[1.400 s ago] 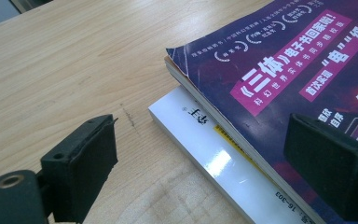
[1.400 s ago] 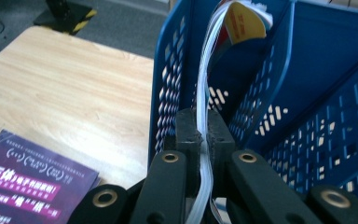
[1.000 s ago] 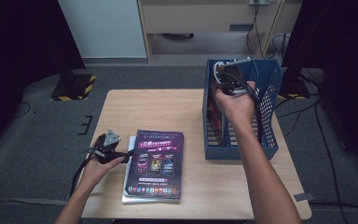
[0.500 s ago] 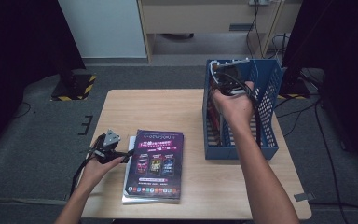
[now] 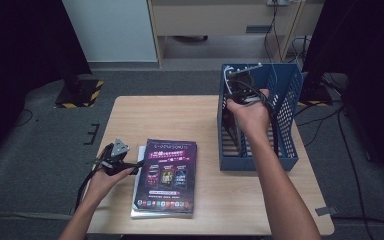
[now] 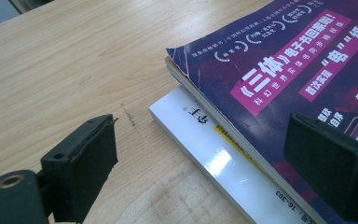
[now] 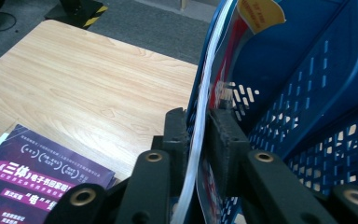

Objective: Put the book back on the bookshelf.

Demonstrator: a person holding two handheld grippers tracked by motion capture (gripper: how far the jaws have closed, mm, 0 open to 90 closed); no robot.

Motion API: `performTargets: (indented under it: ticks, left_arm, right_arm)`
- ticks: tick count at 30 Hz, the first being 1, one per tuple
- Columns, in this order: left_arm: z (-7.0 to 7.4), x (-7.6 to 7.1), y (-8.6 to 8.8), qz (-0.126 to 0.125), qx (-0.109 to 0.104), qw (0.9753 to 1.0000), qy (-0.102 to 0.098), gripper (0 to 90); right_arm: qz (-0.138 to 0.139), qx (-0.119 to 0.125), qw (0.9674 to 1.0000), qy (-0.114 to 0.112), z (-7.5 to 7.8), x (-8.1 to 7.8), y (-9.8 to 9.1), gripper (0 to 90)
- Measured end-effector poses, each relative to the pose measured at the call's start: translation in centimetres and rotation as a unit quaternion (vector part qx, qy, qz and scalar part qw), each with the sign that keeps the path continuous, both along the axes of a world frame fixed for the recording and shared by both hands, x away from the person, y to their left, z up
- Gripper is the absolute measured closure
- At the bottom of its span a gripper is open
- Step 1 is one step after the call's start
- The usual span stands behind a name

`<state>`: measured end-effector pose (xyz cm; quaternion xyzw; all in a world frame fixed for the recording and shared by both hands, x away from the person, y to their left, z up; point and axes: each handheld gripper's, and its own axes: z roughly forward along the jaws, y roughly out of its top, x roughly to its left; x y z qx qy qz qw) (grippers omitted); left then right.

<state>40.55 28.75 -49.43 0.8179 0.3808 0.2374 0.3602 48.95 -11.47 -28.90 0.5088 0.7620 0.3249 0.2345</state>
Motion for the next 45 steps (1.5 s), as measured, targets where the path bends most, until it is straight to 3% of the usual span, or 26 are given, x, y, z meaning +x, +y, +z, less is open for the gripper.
performTargets:
  ticks: [7, 17, 33, 38, 45]
  left_arm:
    - [0.1, 0.0, 0.1, 0.001, -0.002, 1.0000, -0.001, 9.0]
    - [0.1, 0.0, 0.1, 0.001, -0.002, 1.0000, -0.001, 9.0]
    - [0.1, 0.0, 0.2, 0.002, -0.003, 1.0000, -0.003, 8.9]
    - [0.1, 0.0, 0.2, 0.004, -0.003, 1.0000, -0.004, 8.8]
    - [0.1, -0.1, 0.1, 0.003, -0.001, 1.0000, -0.004, 8.8]
  right_arm:
    - [0.008, 0.006, 0.9999, 0.011, -0.3, 0.2, 0.3, 61.5]
    - [0.019, 0.015, 0.9997, 0.004, -0.4, 0.3, 0.5, 44.4]
    - [0.036, 0.041, 0.9976, -0.042, 0.1, -0.1, 0.3, 20.2]
    - [0.051, 0.051, 0.9952, -0.067, 0.7, -0.7, 0.0, 17.5]
    - [0.055, 0.058, 0.9941, -0.073, 1.1, -1.2, -0.1, 15.6]
